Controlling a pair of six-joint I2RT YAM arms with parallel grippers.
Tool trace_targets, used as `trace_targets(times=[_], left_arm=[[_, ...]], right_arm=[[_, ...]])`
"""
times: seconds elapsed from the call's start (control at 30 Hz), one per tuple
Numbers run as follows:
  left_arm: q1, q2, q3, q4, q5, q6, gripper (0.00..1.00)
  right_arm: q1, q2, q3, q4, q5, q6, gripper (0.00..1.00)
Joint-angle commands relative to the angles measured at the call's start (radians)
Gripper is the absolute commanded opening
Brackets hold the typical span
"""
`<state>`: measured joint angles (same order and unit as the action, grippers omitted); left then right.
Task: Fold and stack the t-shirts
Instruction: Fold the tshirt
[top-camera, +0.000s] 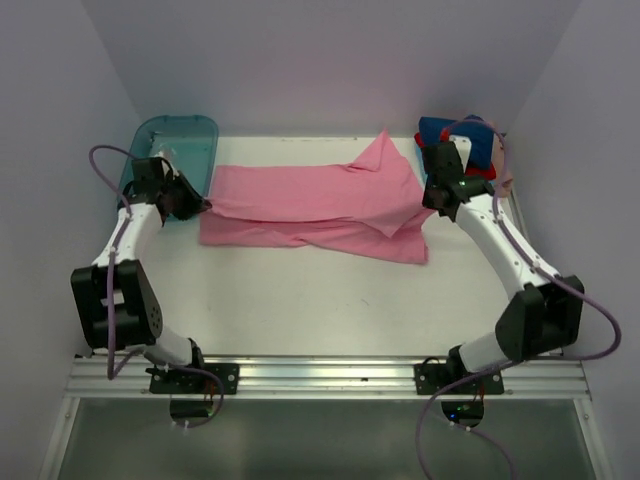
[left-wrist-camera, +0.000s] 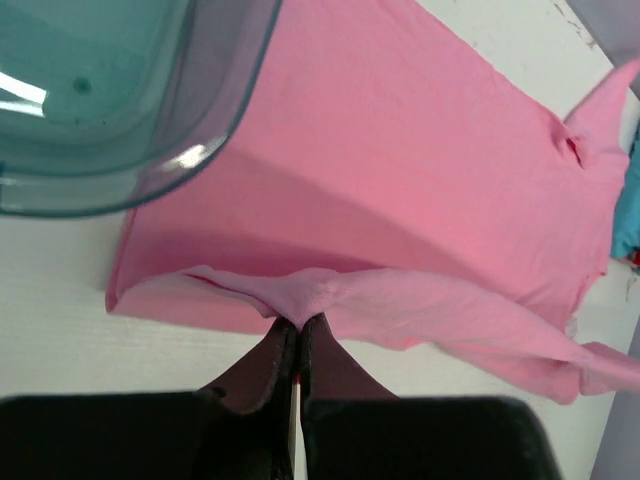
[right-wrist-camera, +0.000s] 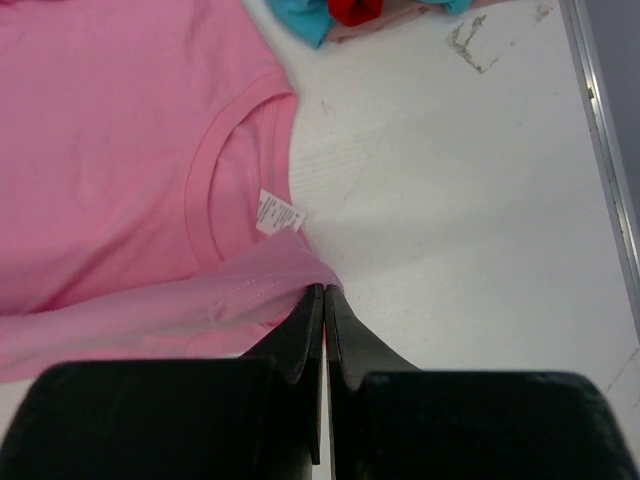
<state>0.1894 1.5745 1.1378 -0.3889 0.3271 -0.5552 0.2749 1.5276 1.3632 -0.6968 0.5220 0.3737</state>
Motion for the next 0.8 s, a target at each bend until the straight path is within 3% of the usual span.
trace_targets(times=[0.0, 0.3, 0.57, 0.77], left_arm=[[0.002, -0.186, -0.087, -0.033, 0.049, 0.038, 0.00], [0.001, -0.433, -0.246, -0.181, 0.142, 0.078, 0.00], [0.001, -0.648, -0.300, -0.362, 0.179, 0.095, 0.00], [-0.001, -0.754, -0.285, -0.495, 0.087, 0.110, 0.00]], right_arm=[[0.013, -0.171, -0.081, -0.066, -0.121, 0.011, 0.00], [0.070, -0.401, -0.214, -0.288, -0.309, 0.040, 0.00], [0.139, -0.529, -0.191, -0.489, -0.257, 0.096, 0.00], [0.139, -0.596, -0.171, -0.569, -0.136, 0.120, 0.00]])
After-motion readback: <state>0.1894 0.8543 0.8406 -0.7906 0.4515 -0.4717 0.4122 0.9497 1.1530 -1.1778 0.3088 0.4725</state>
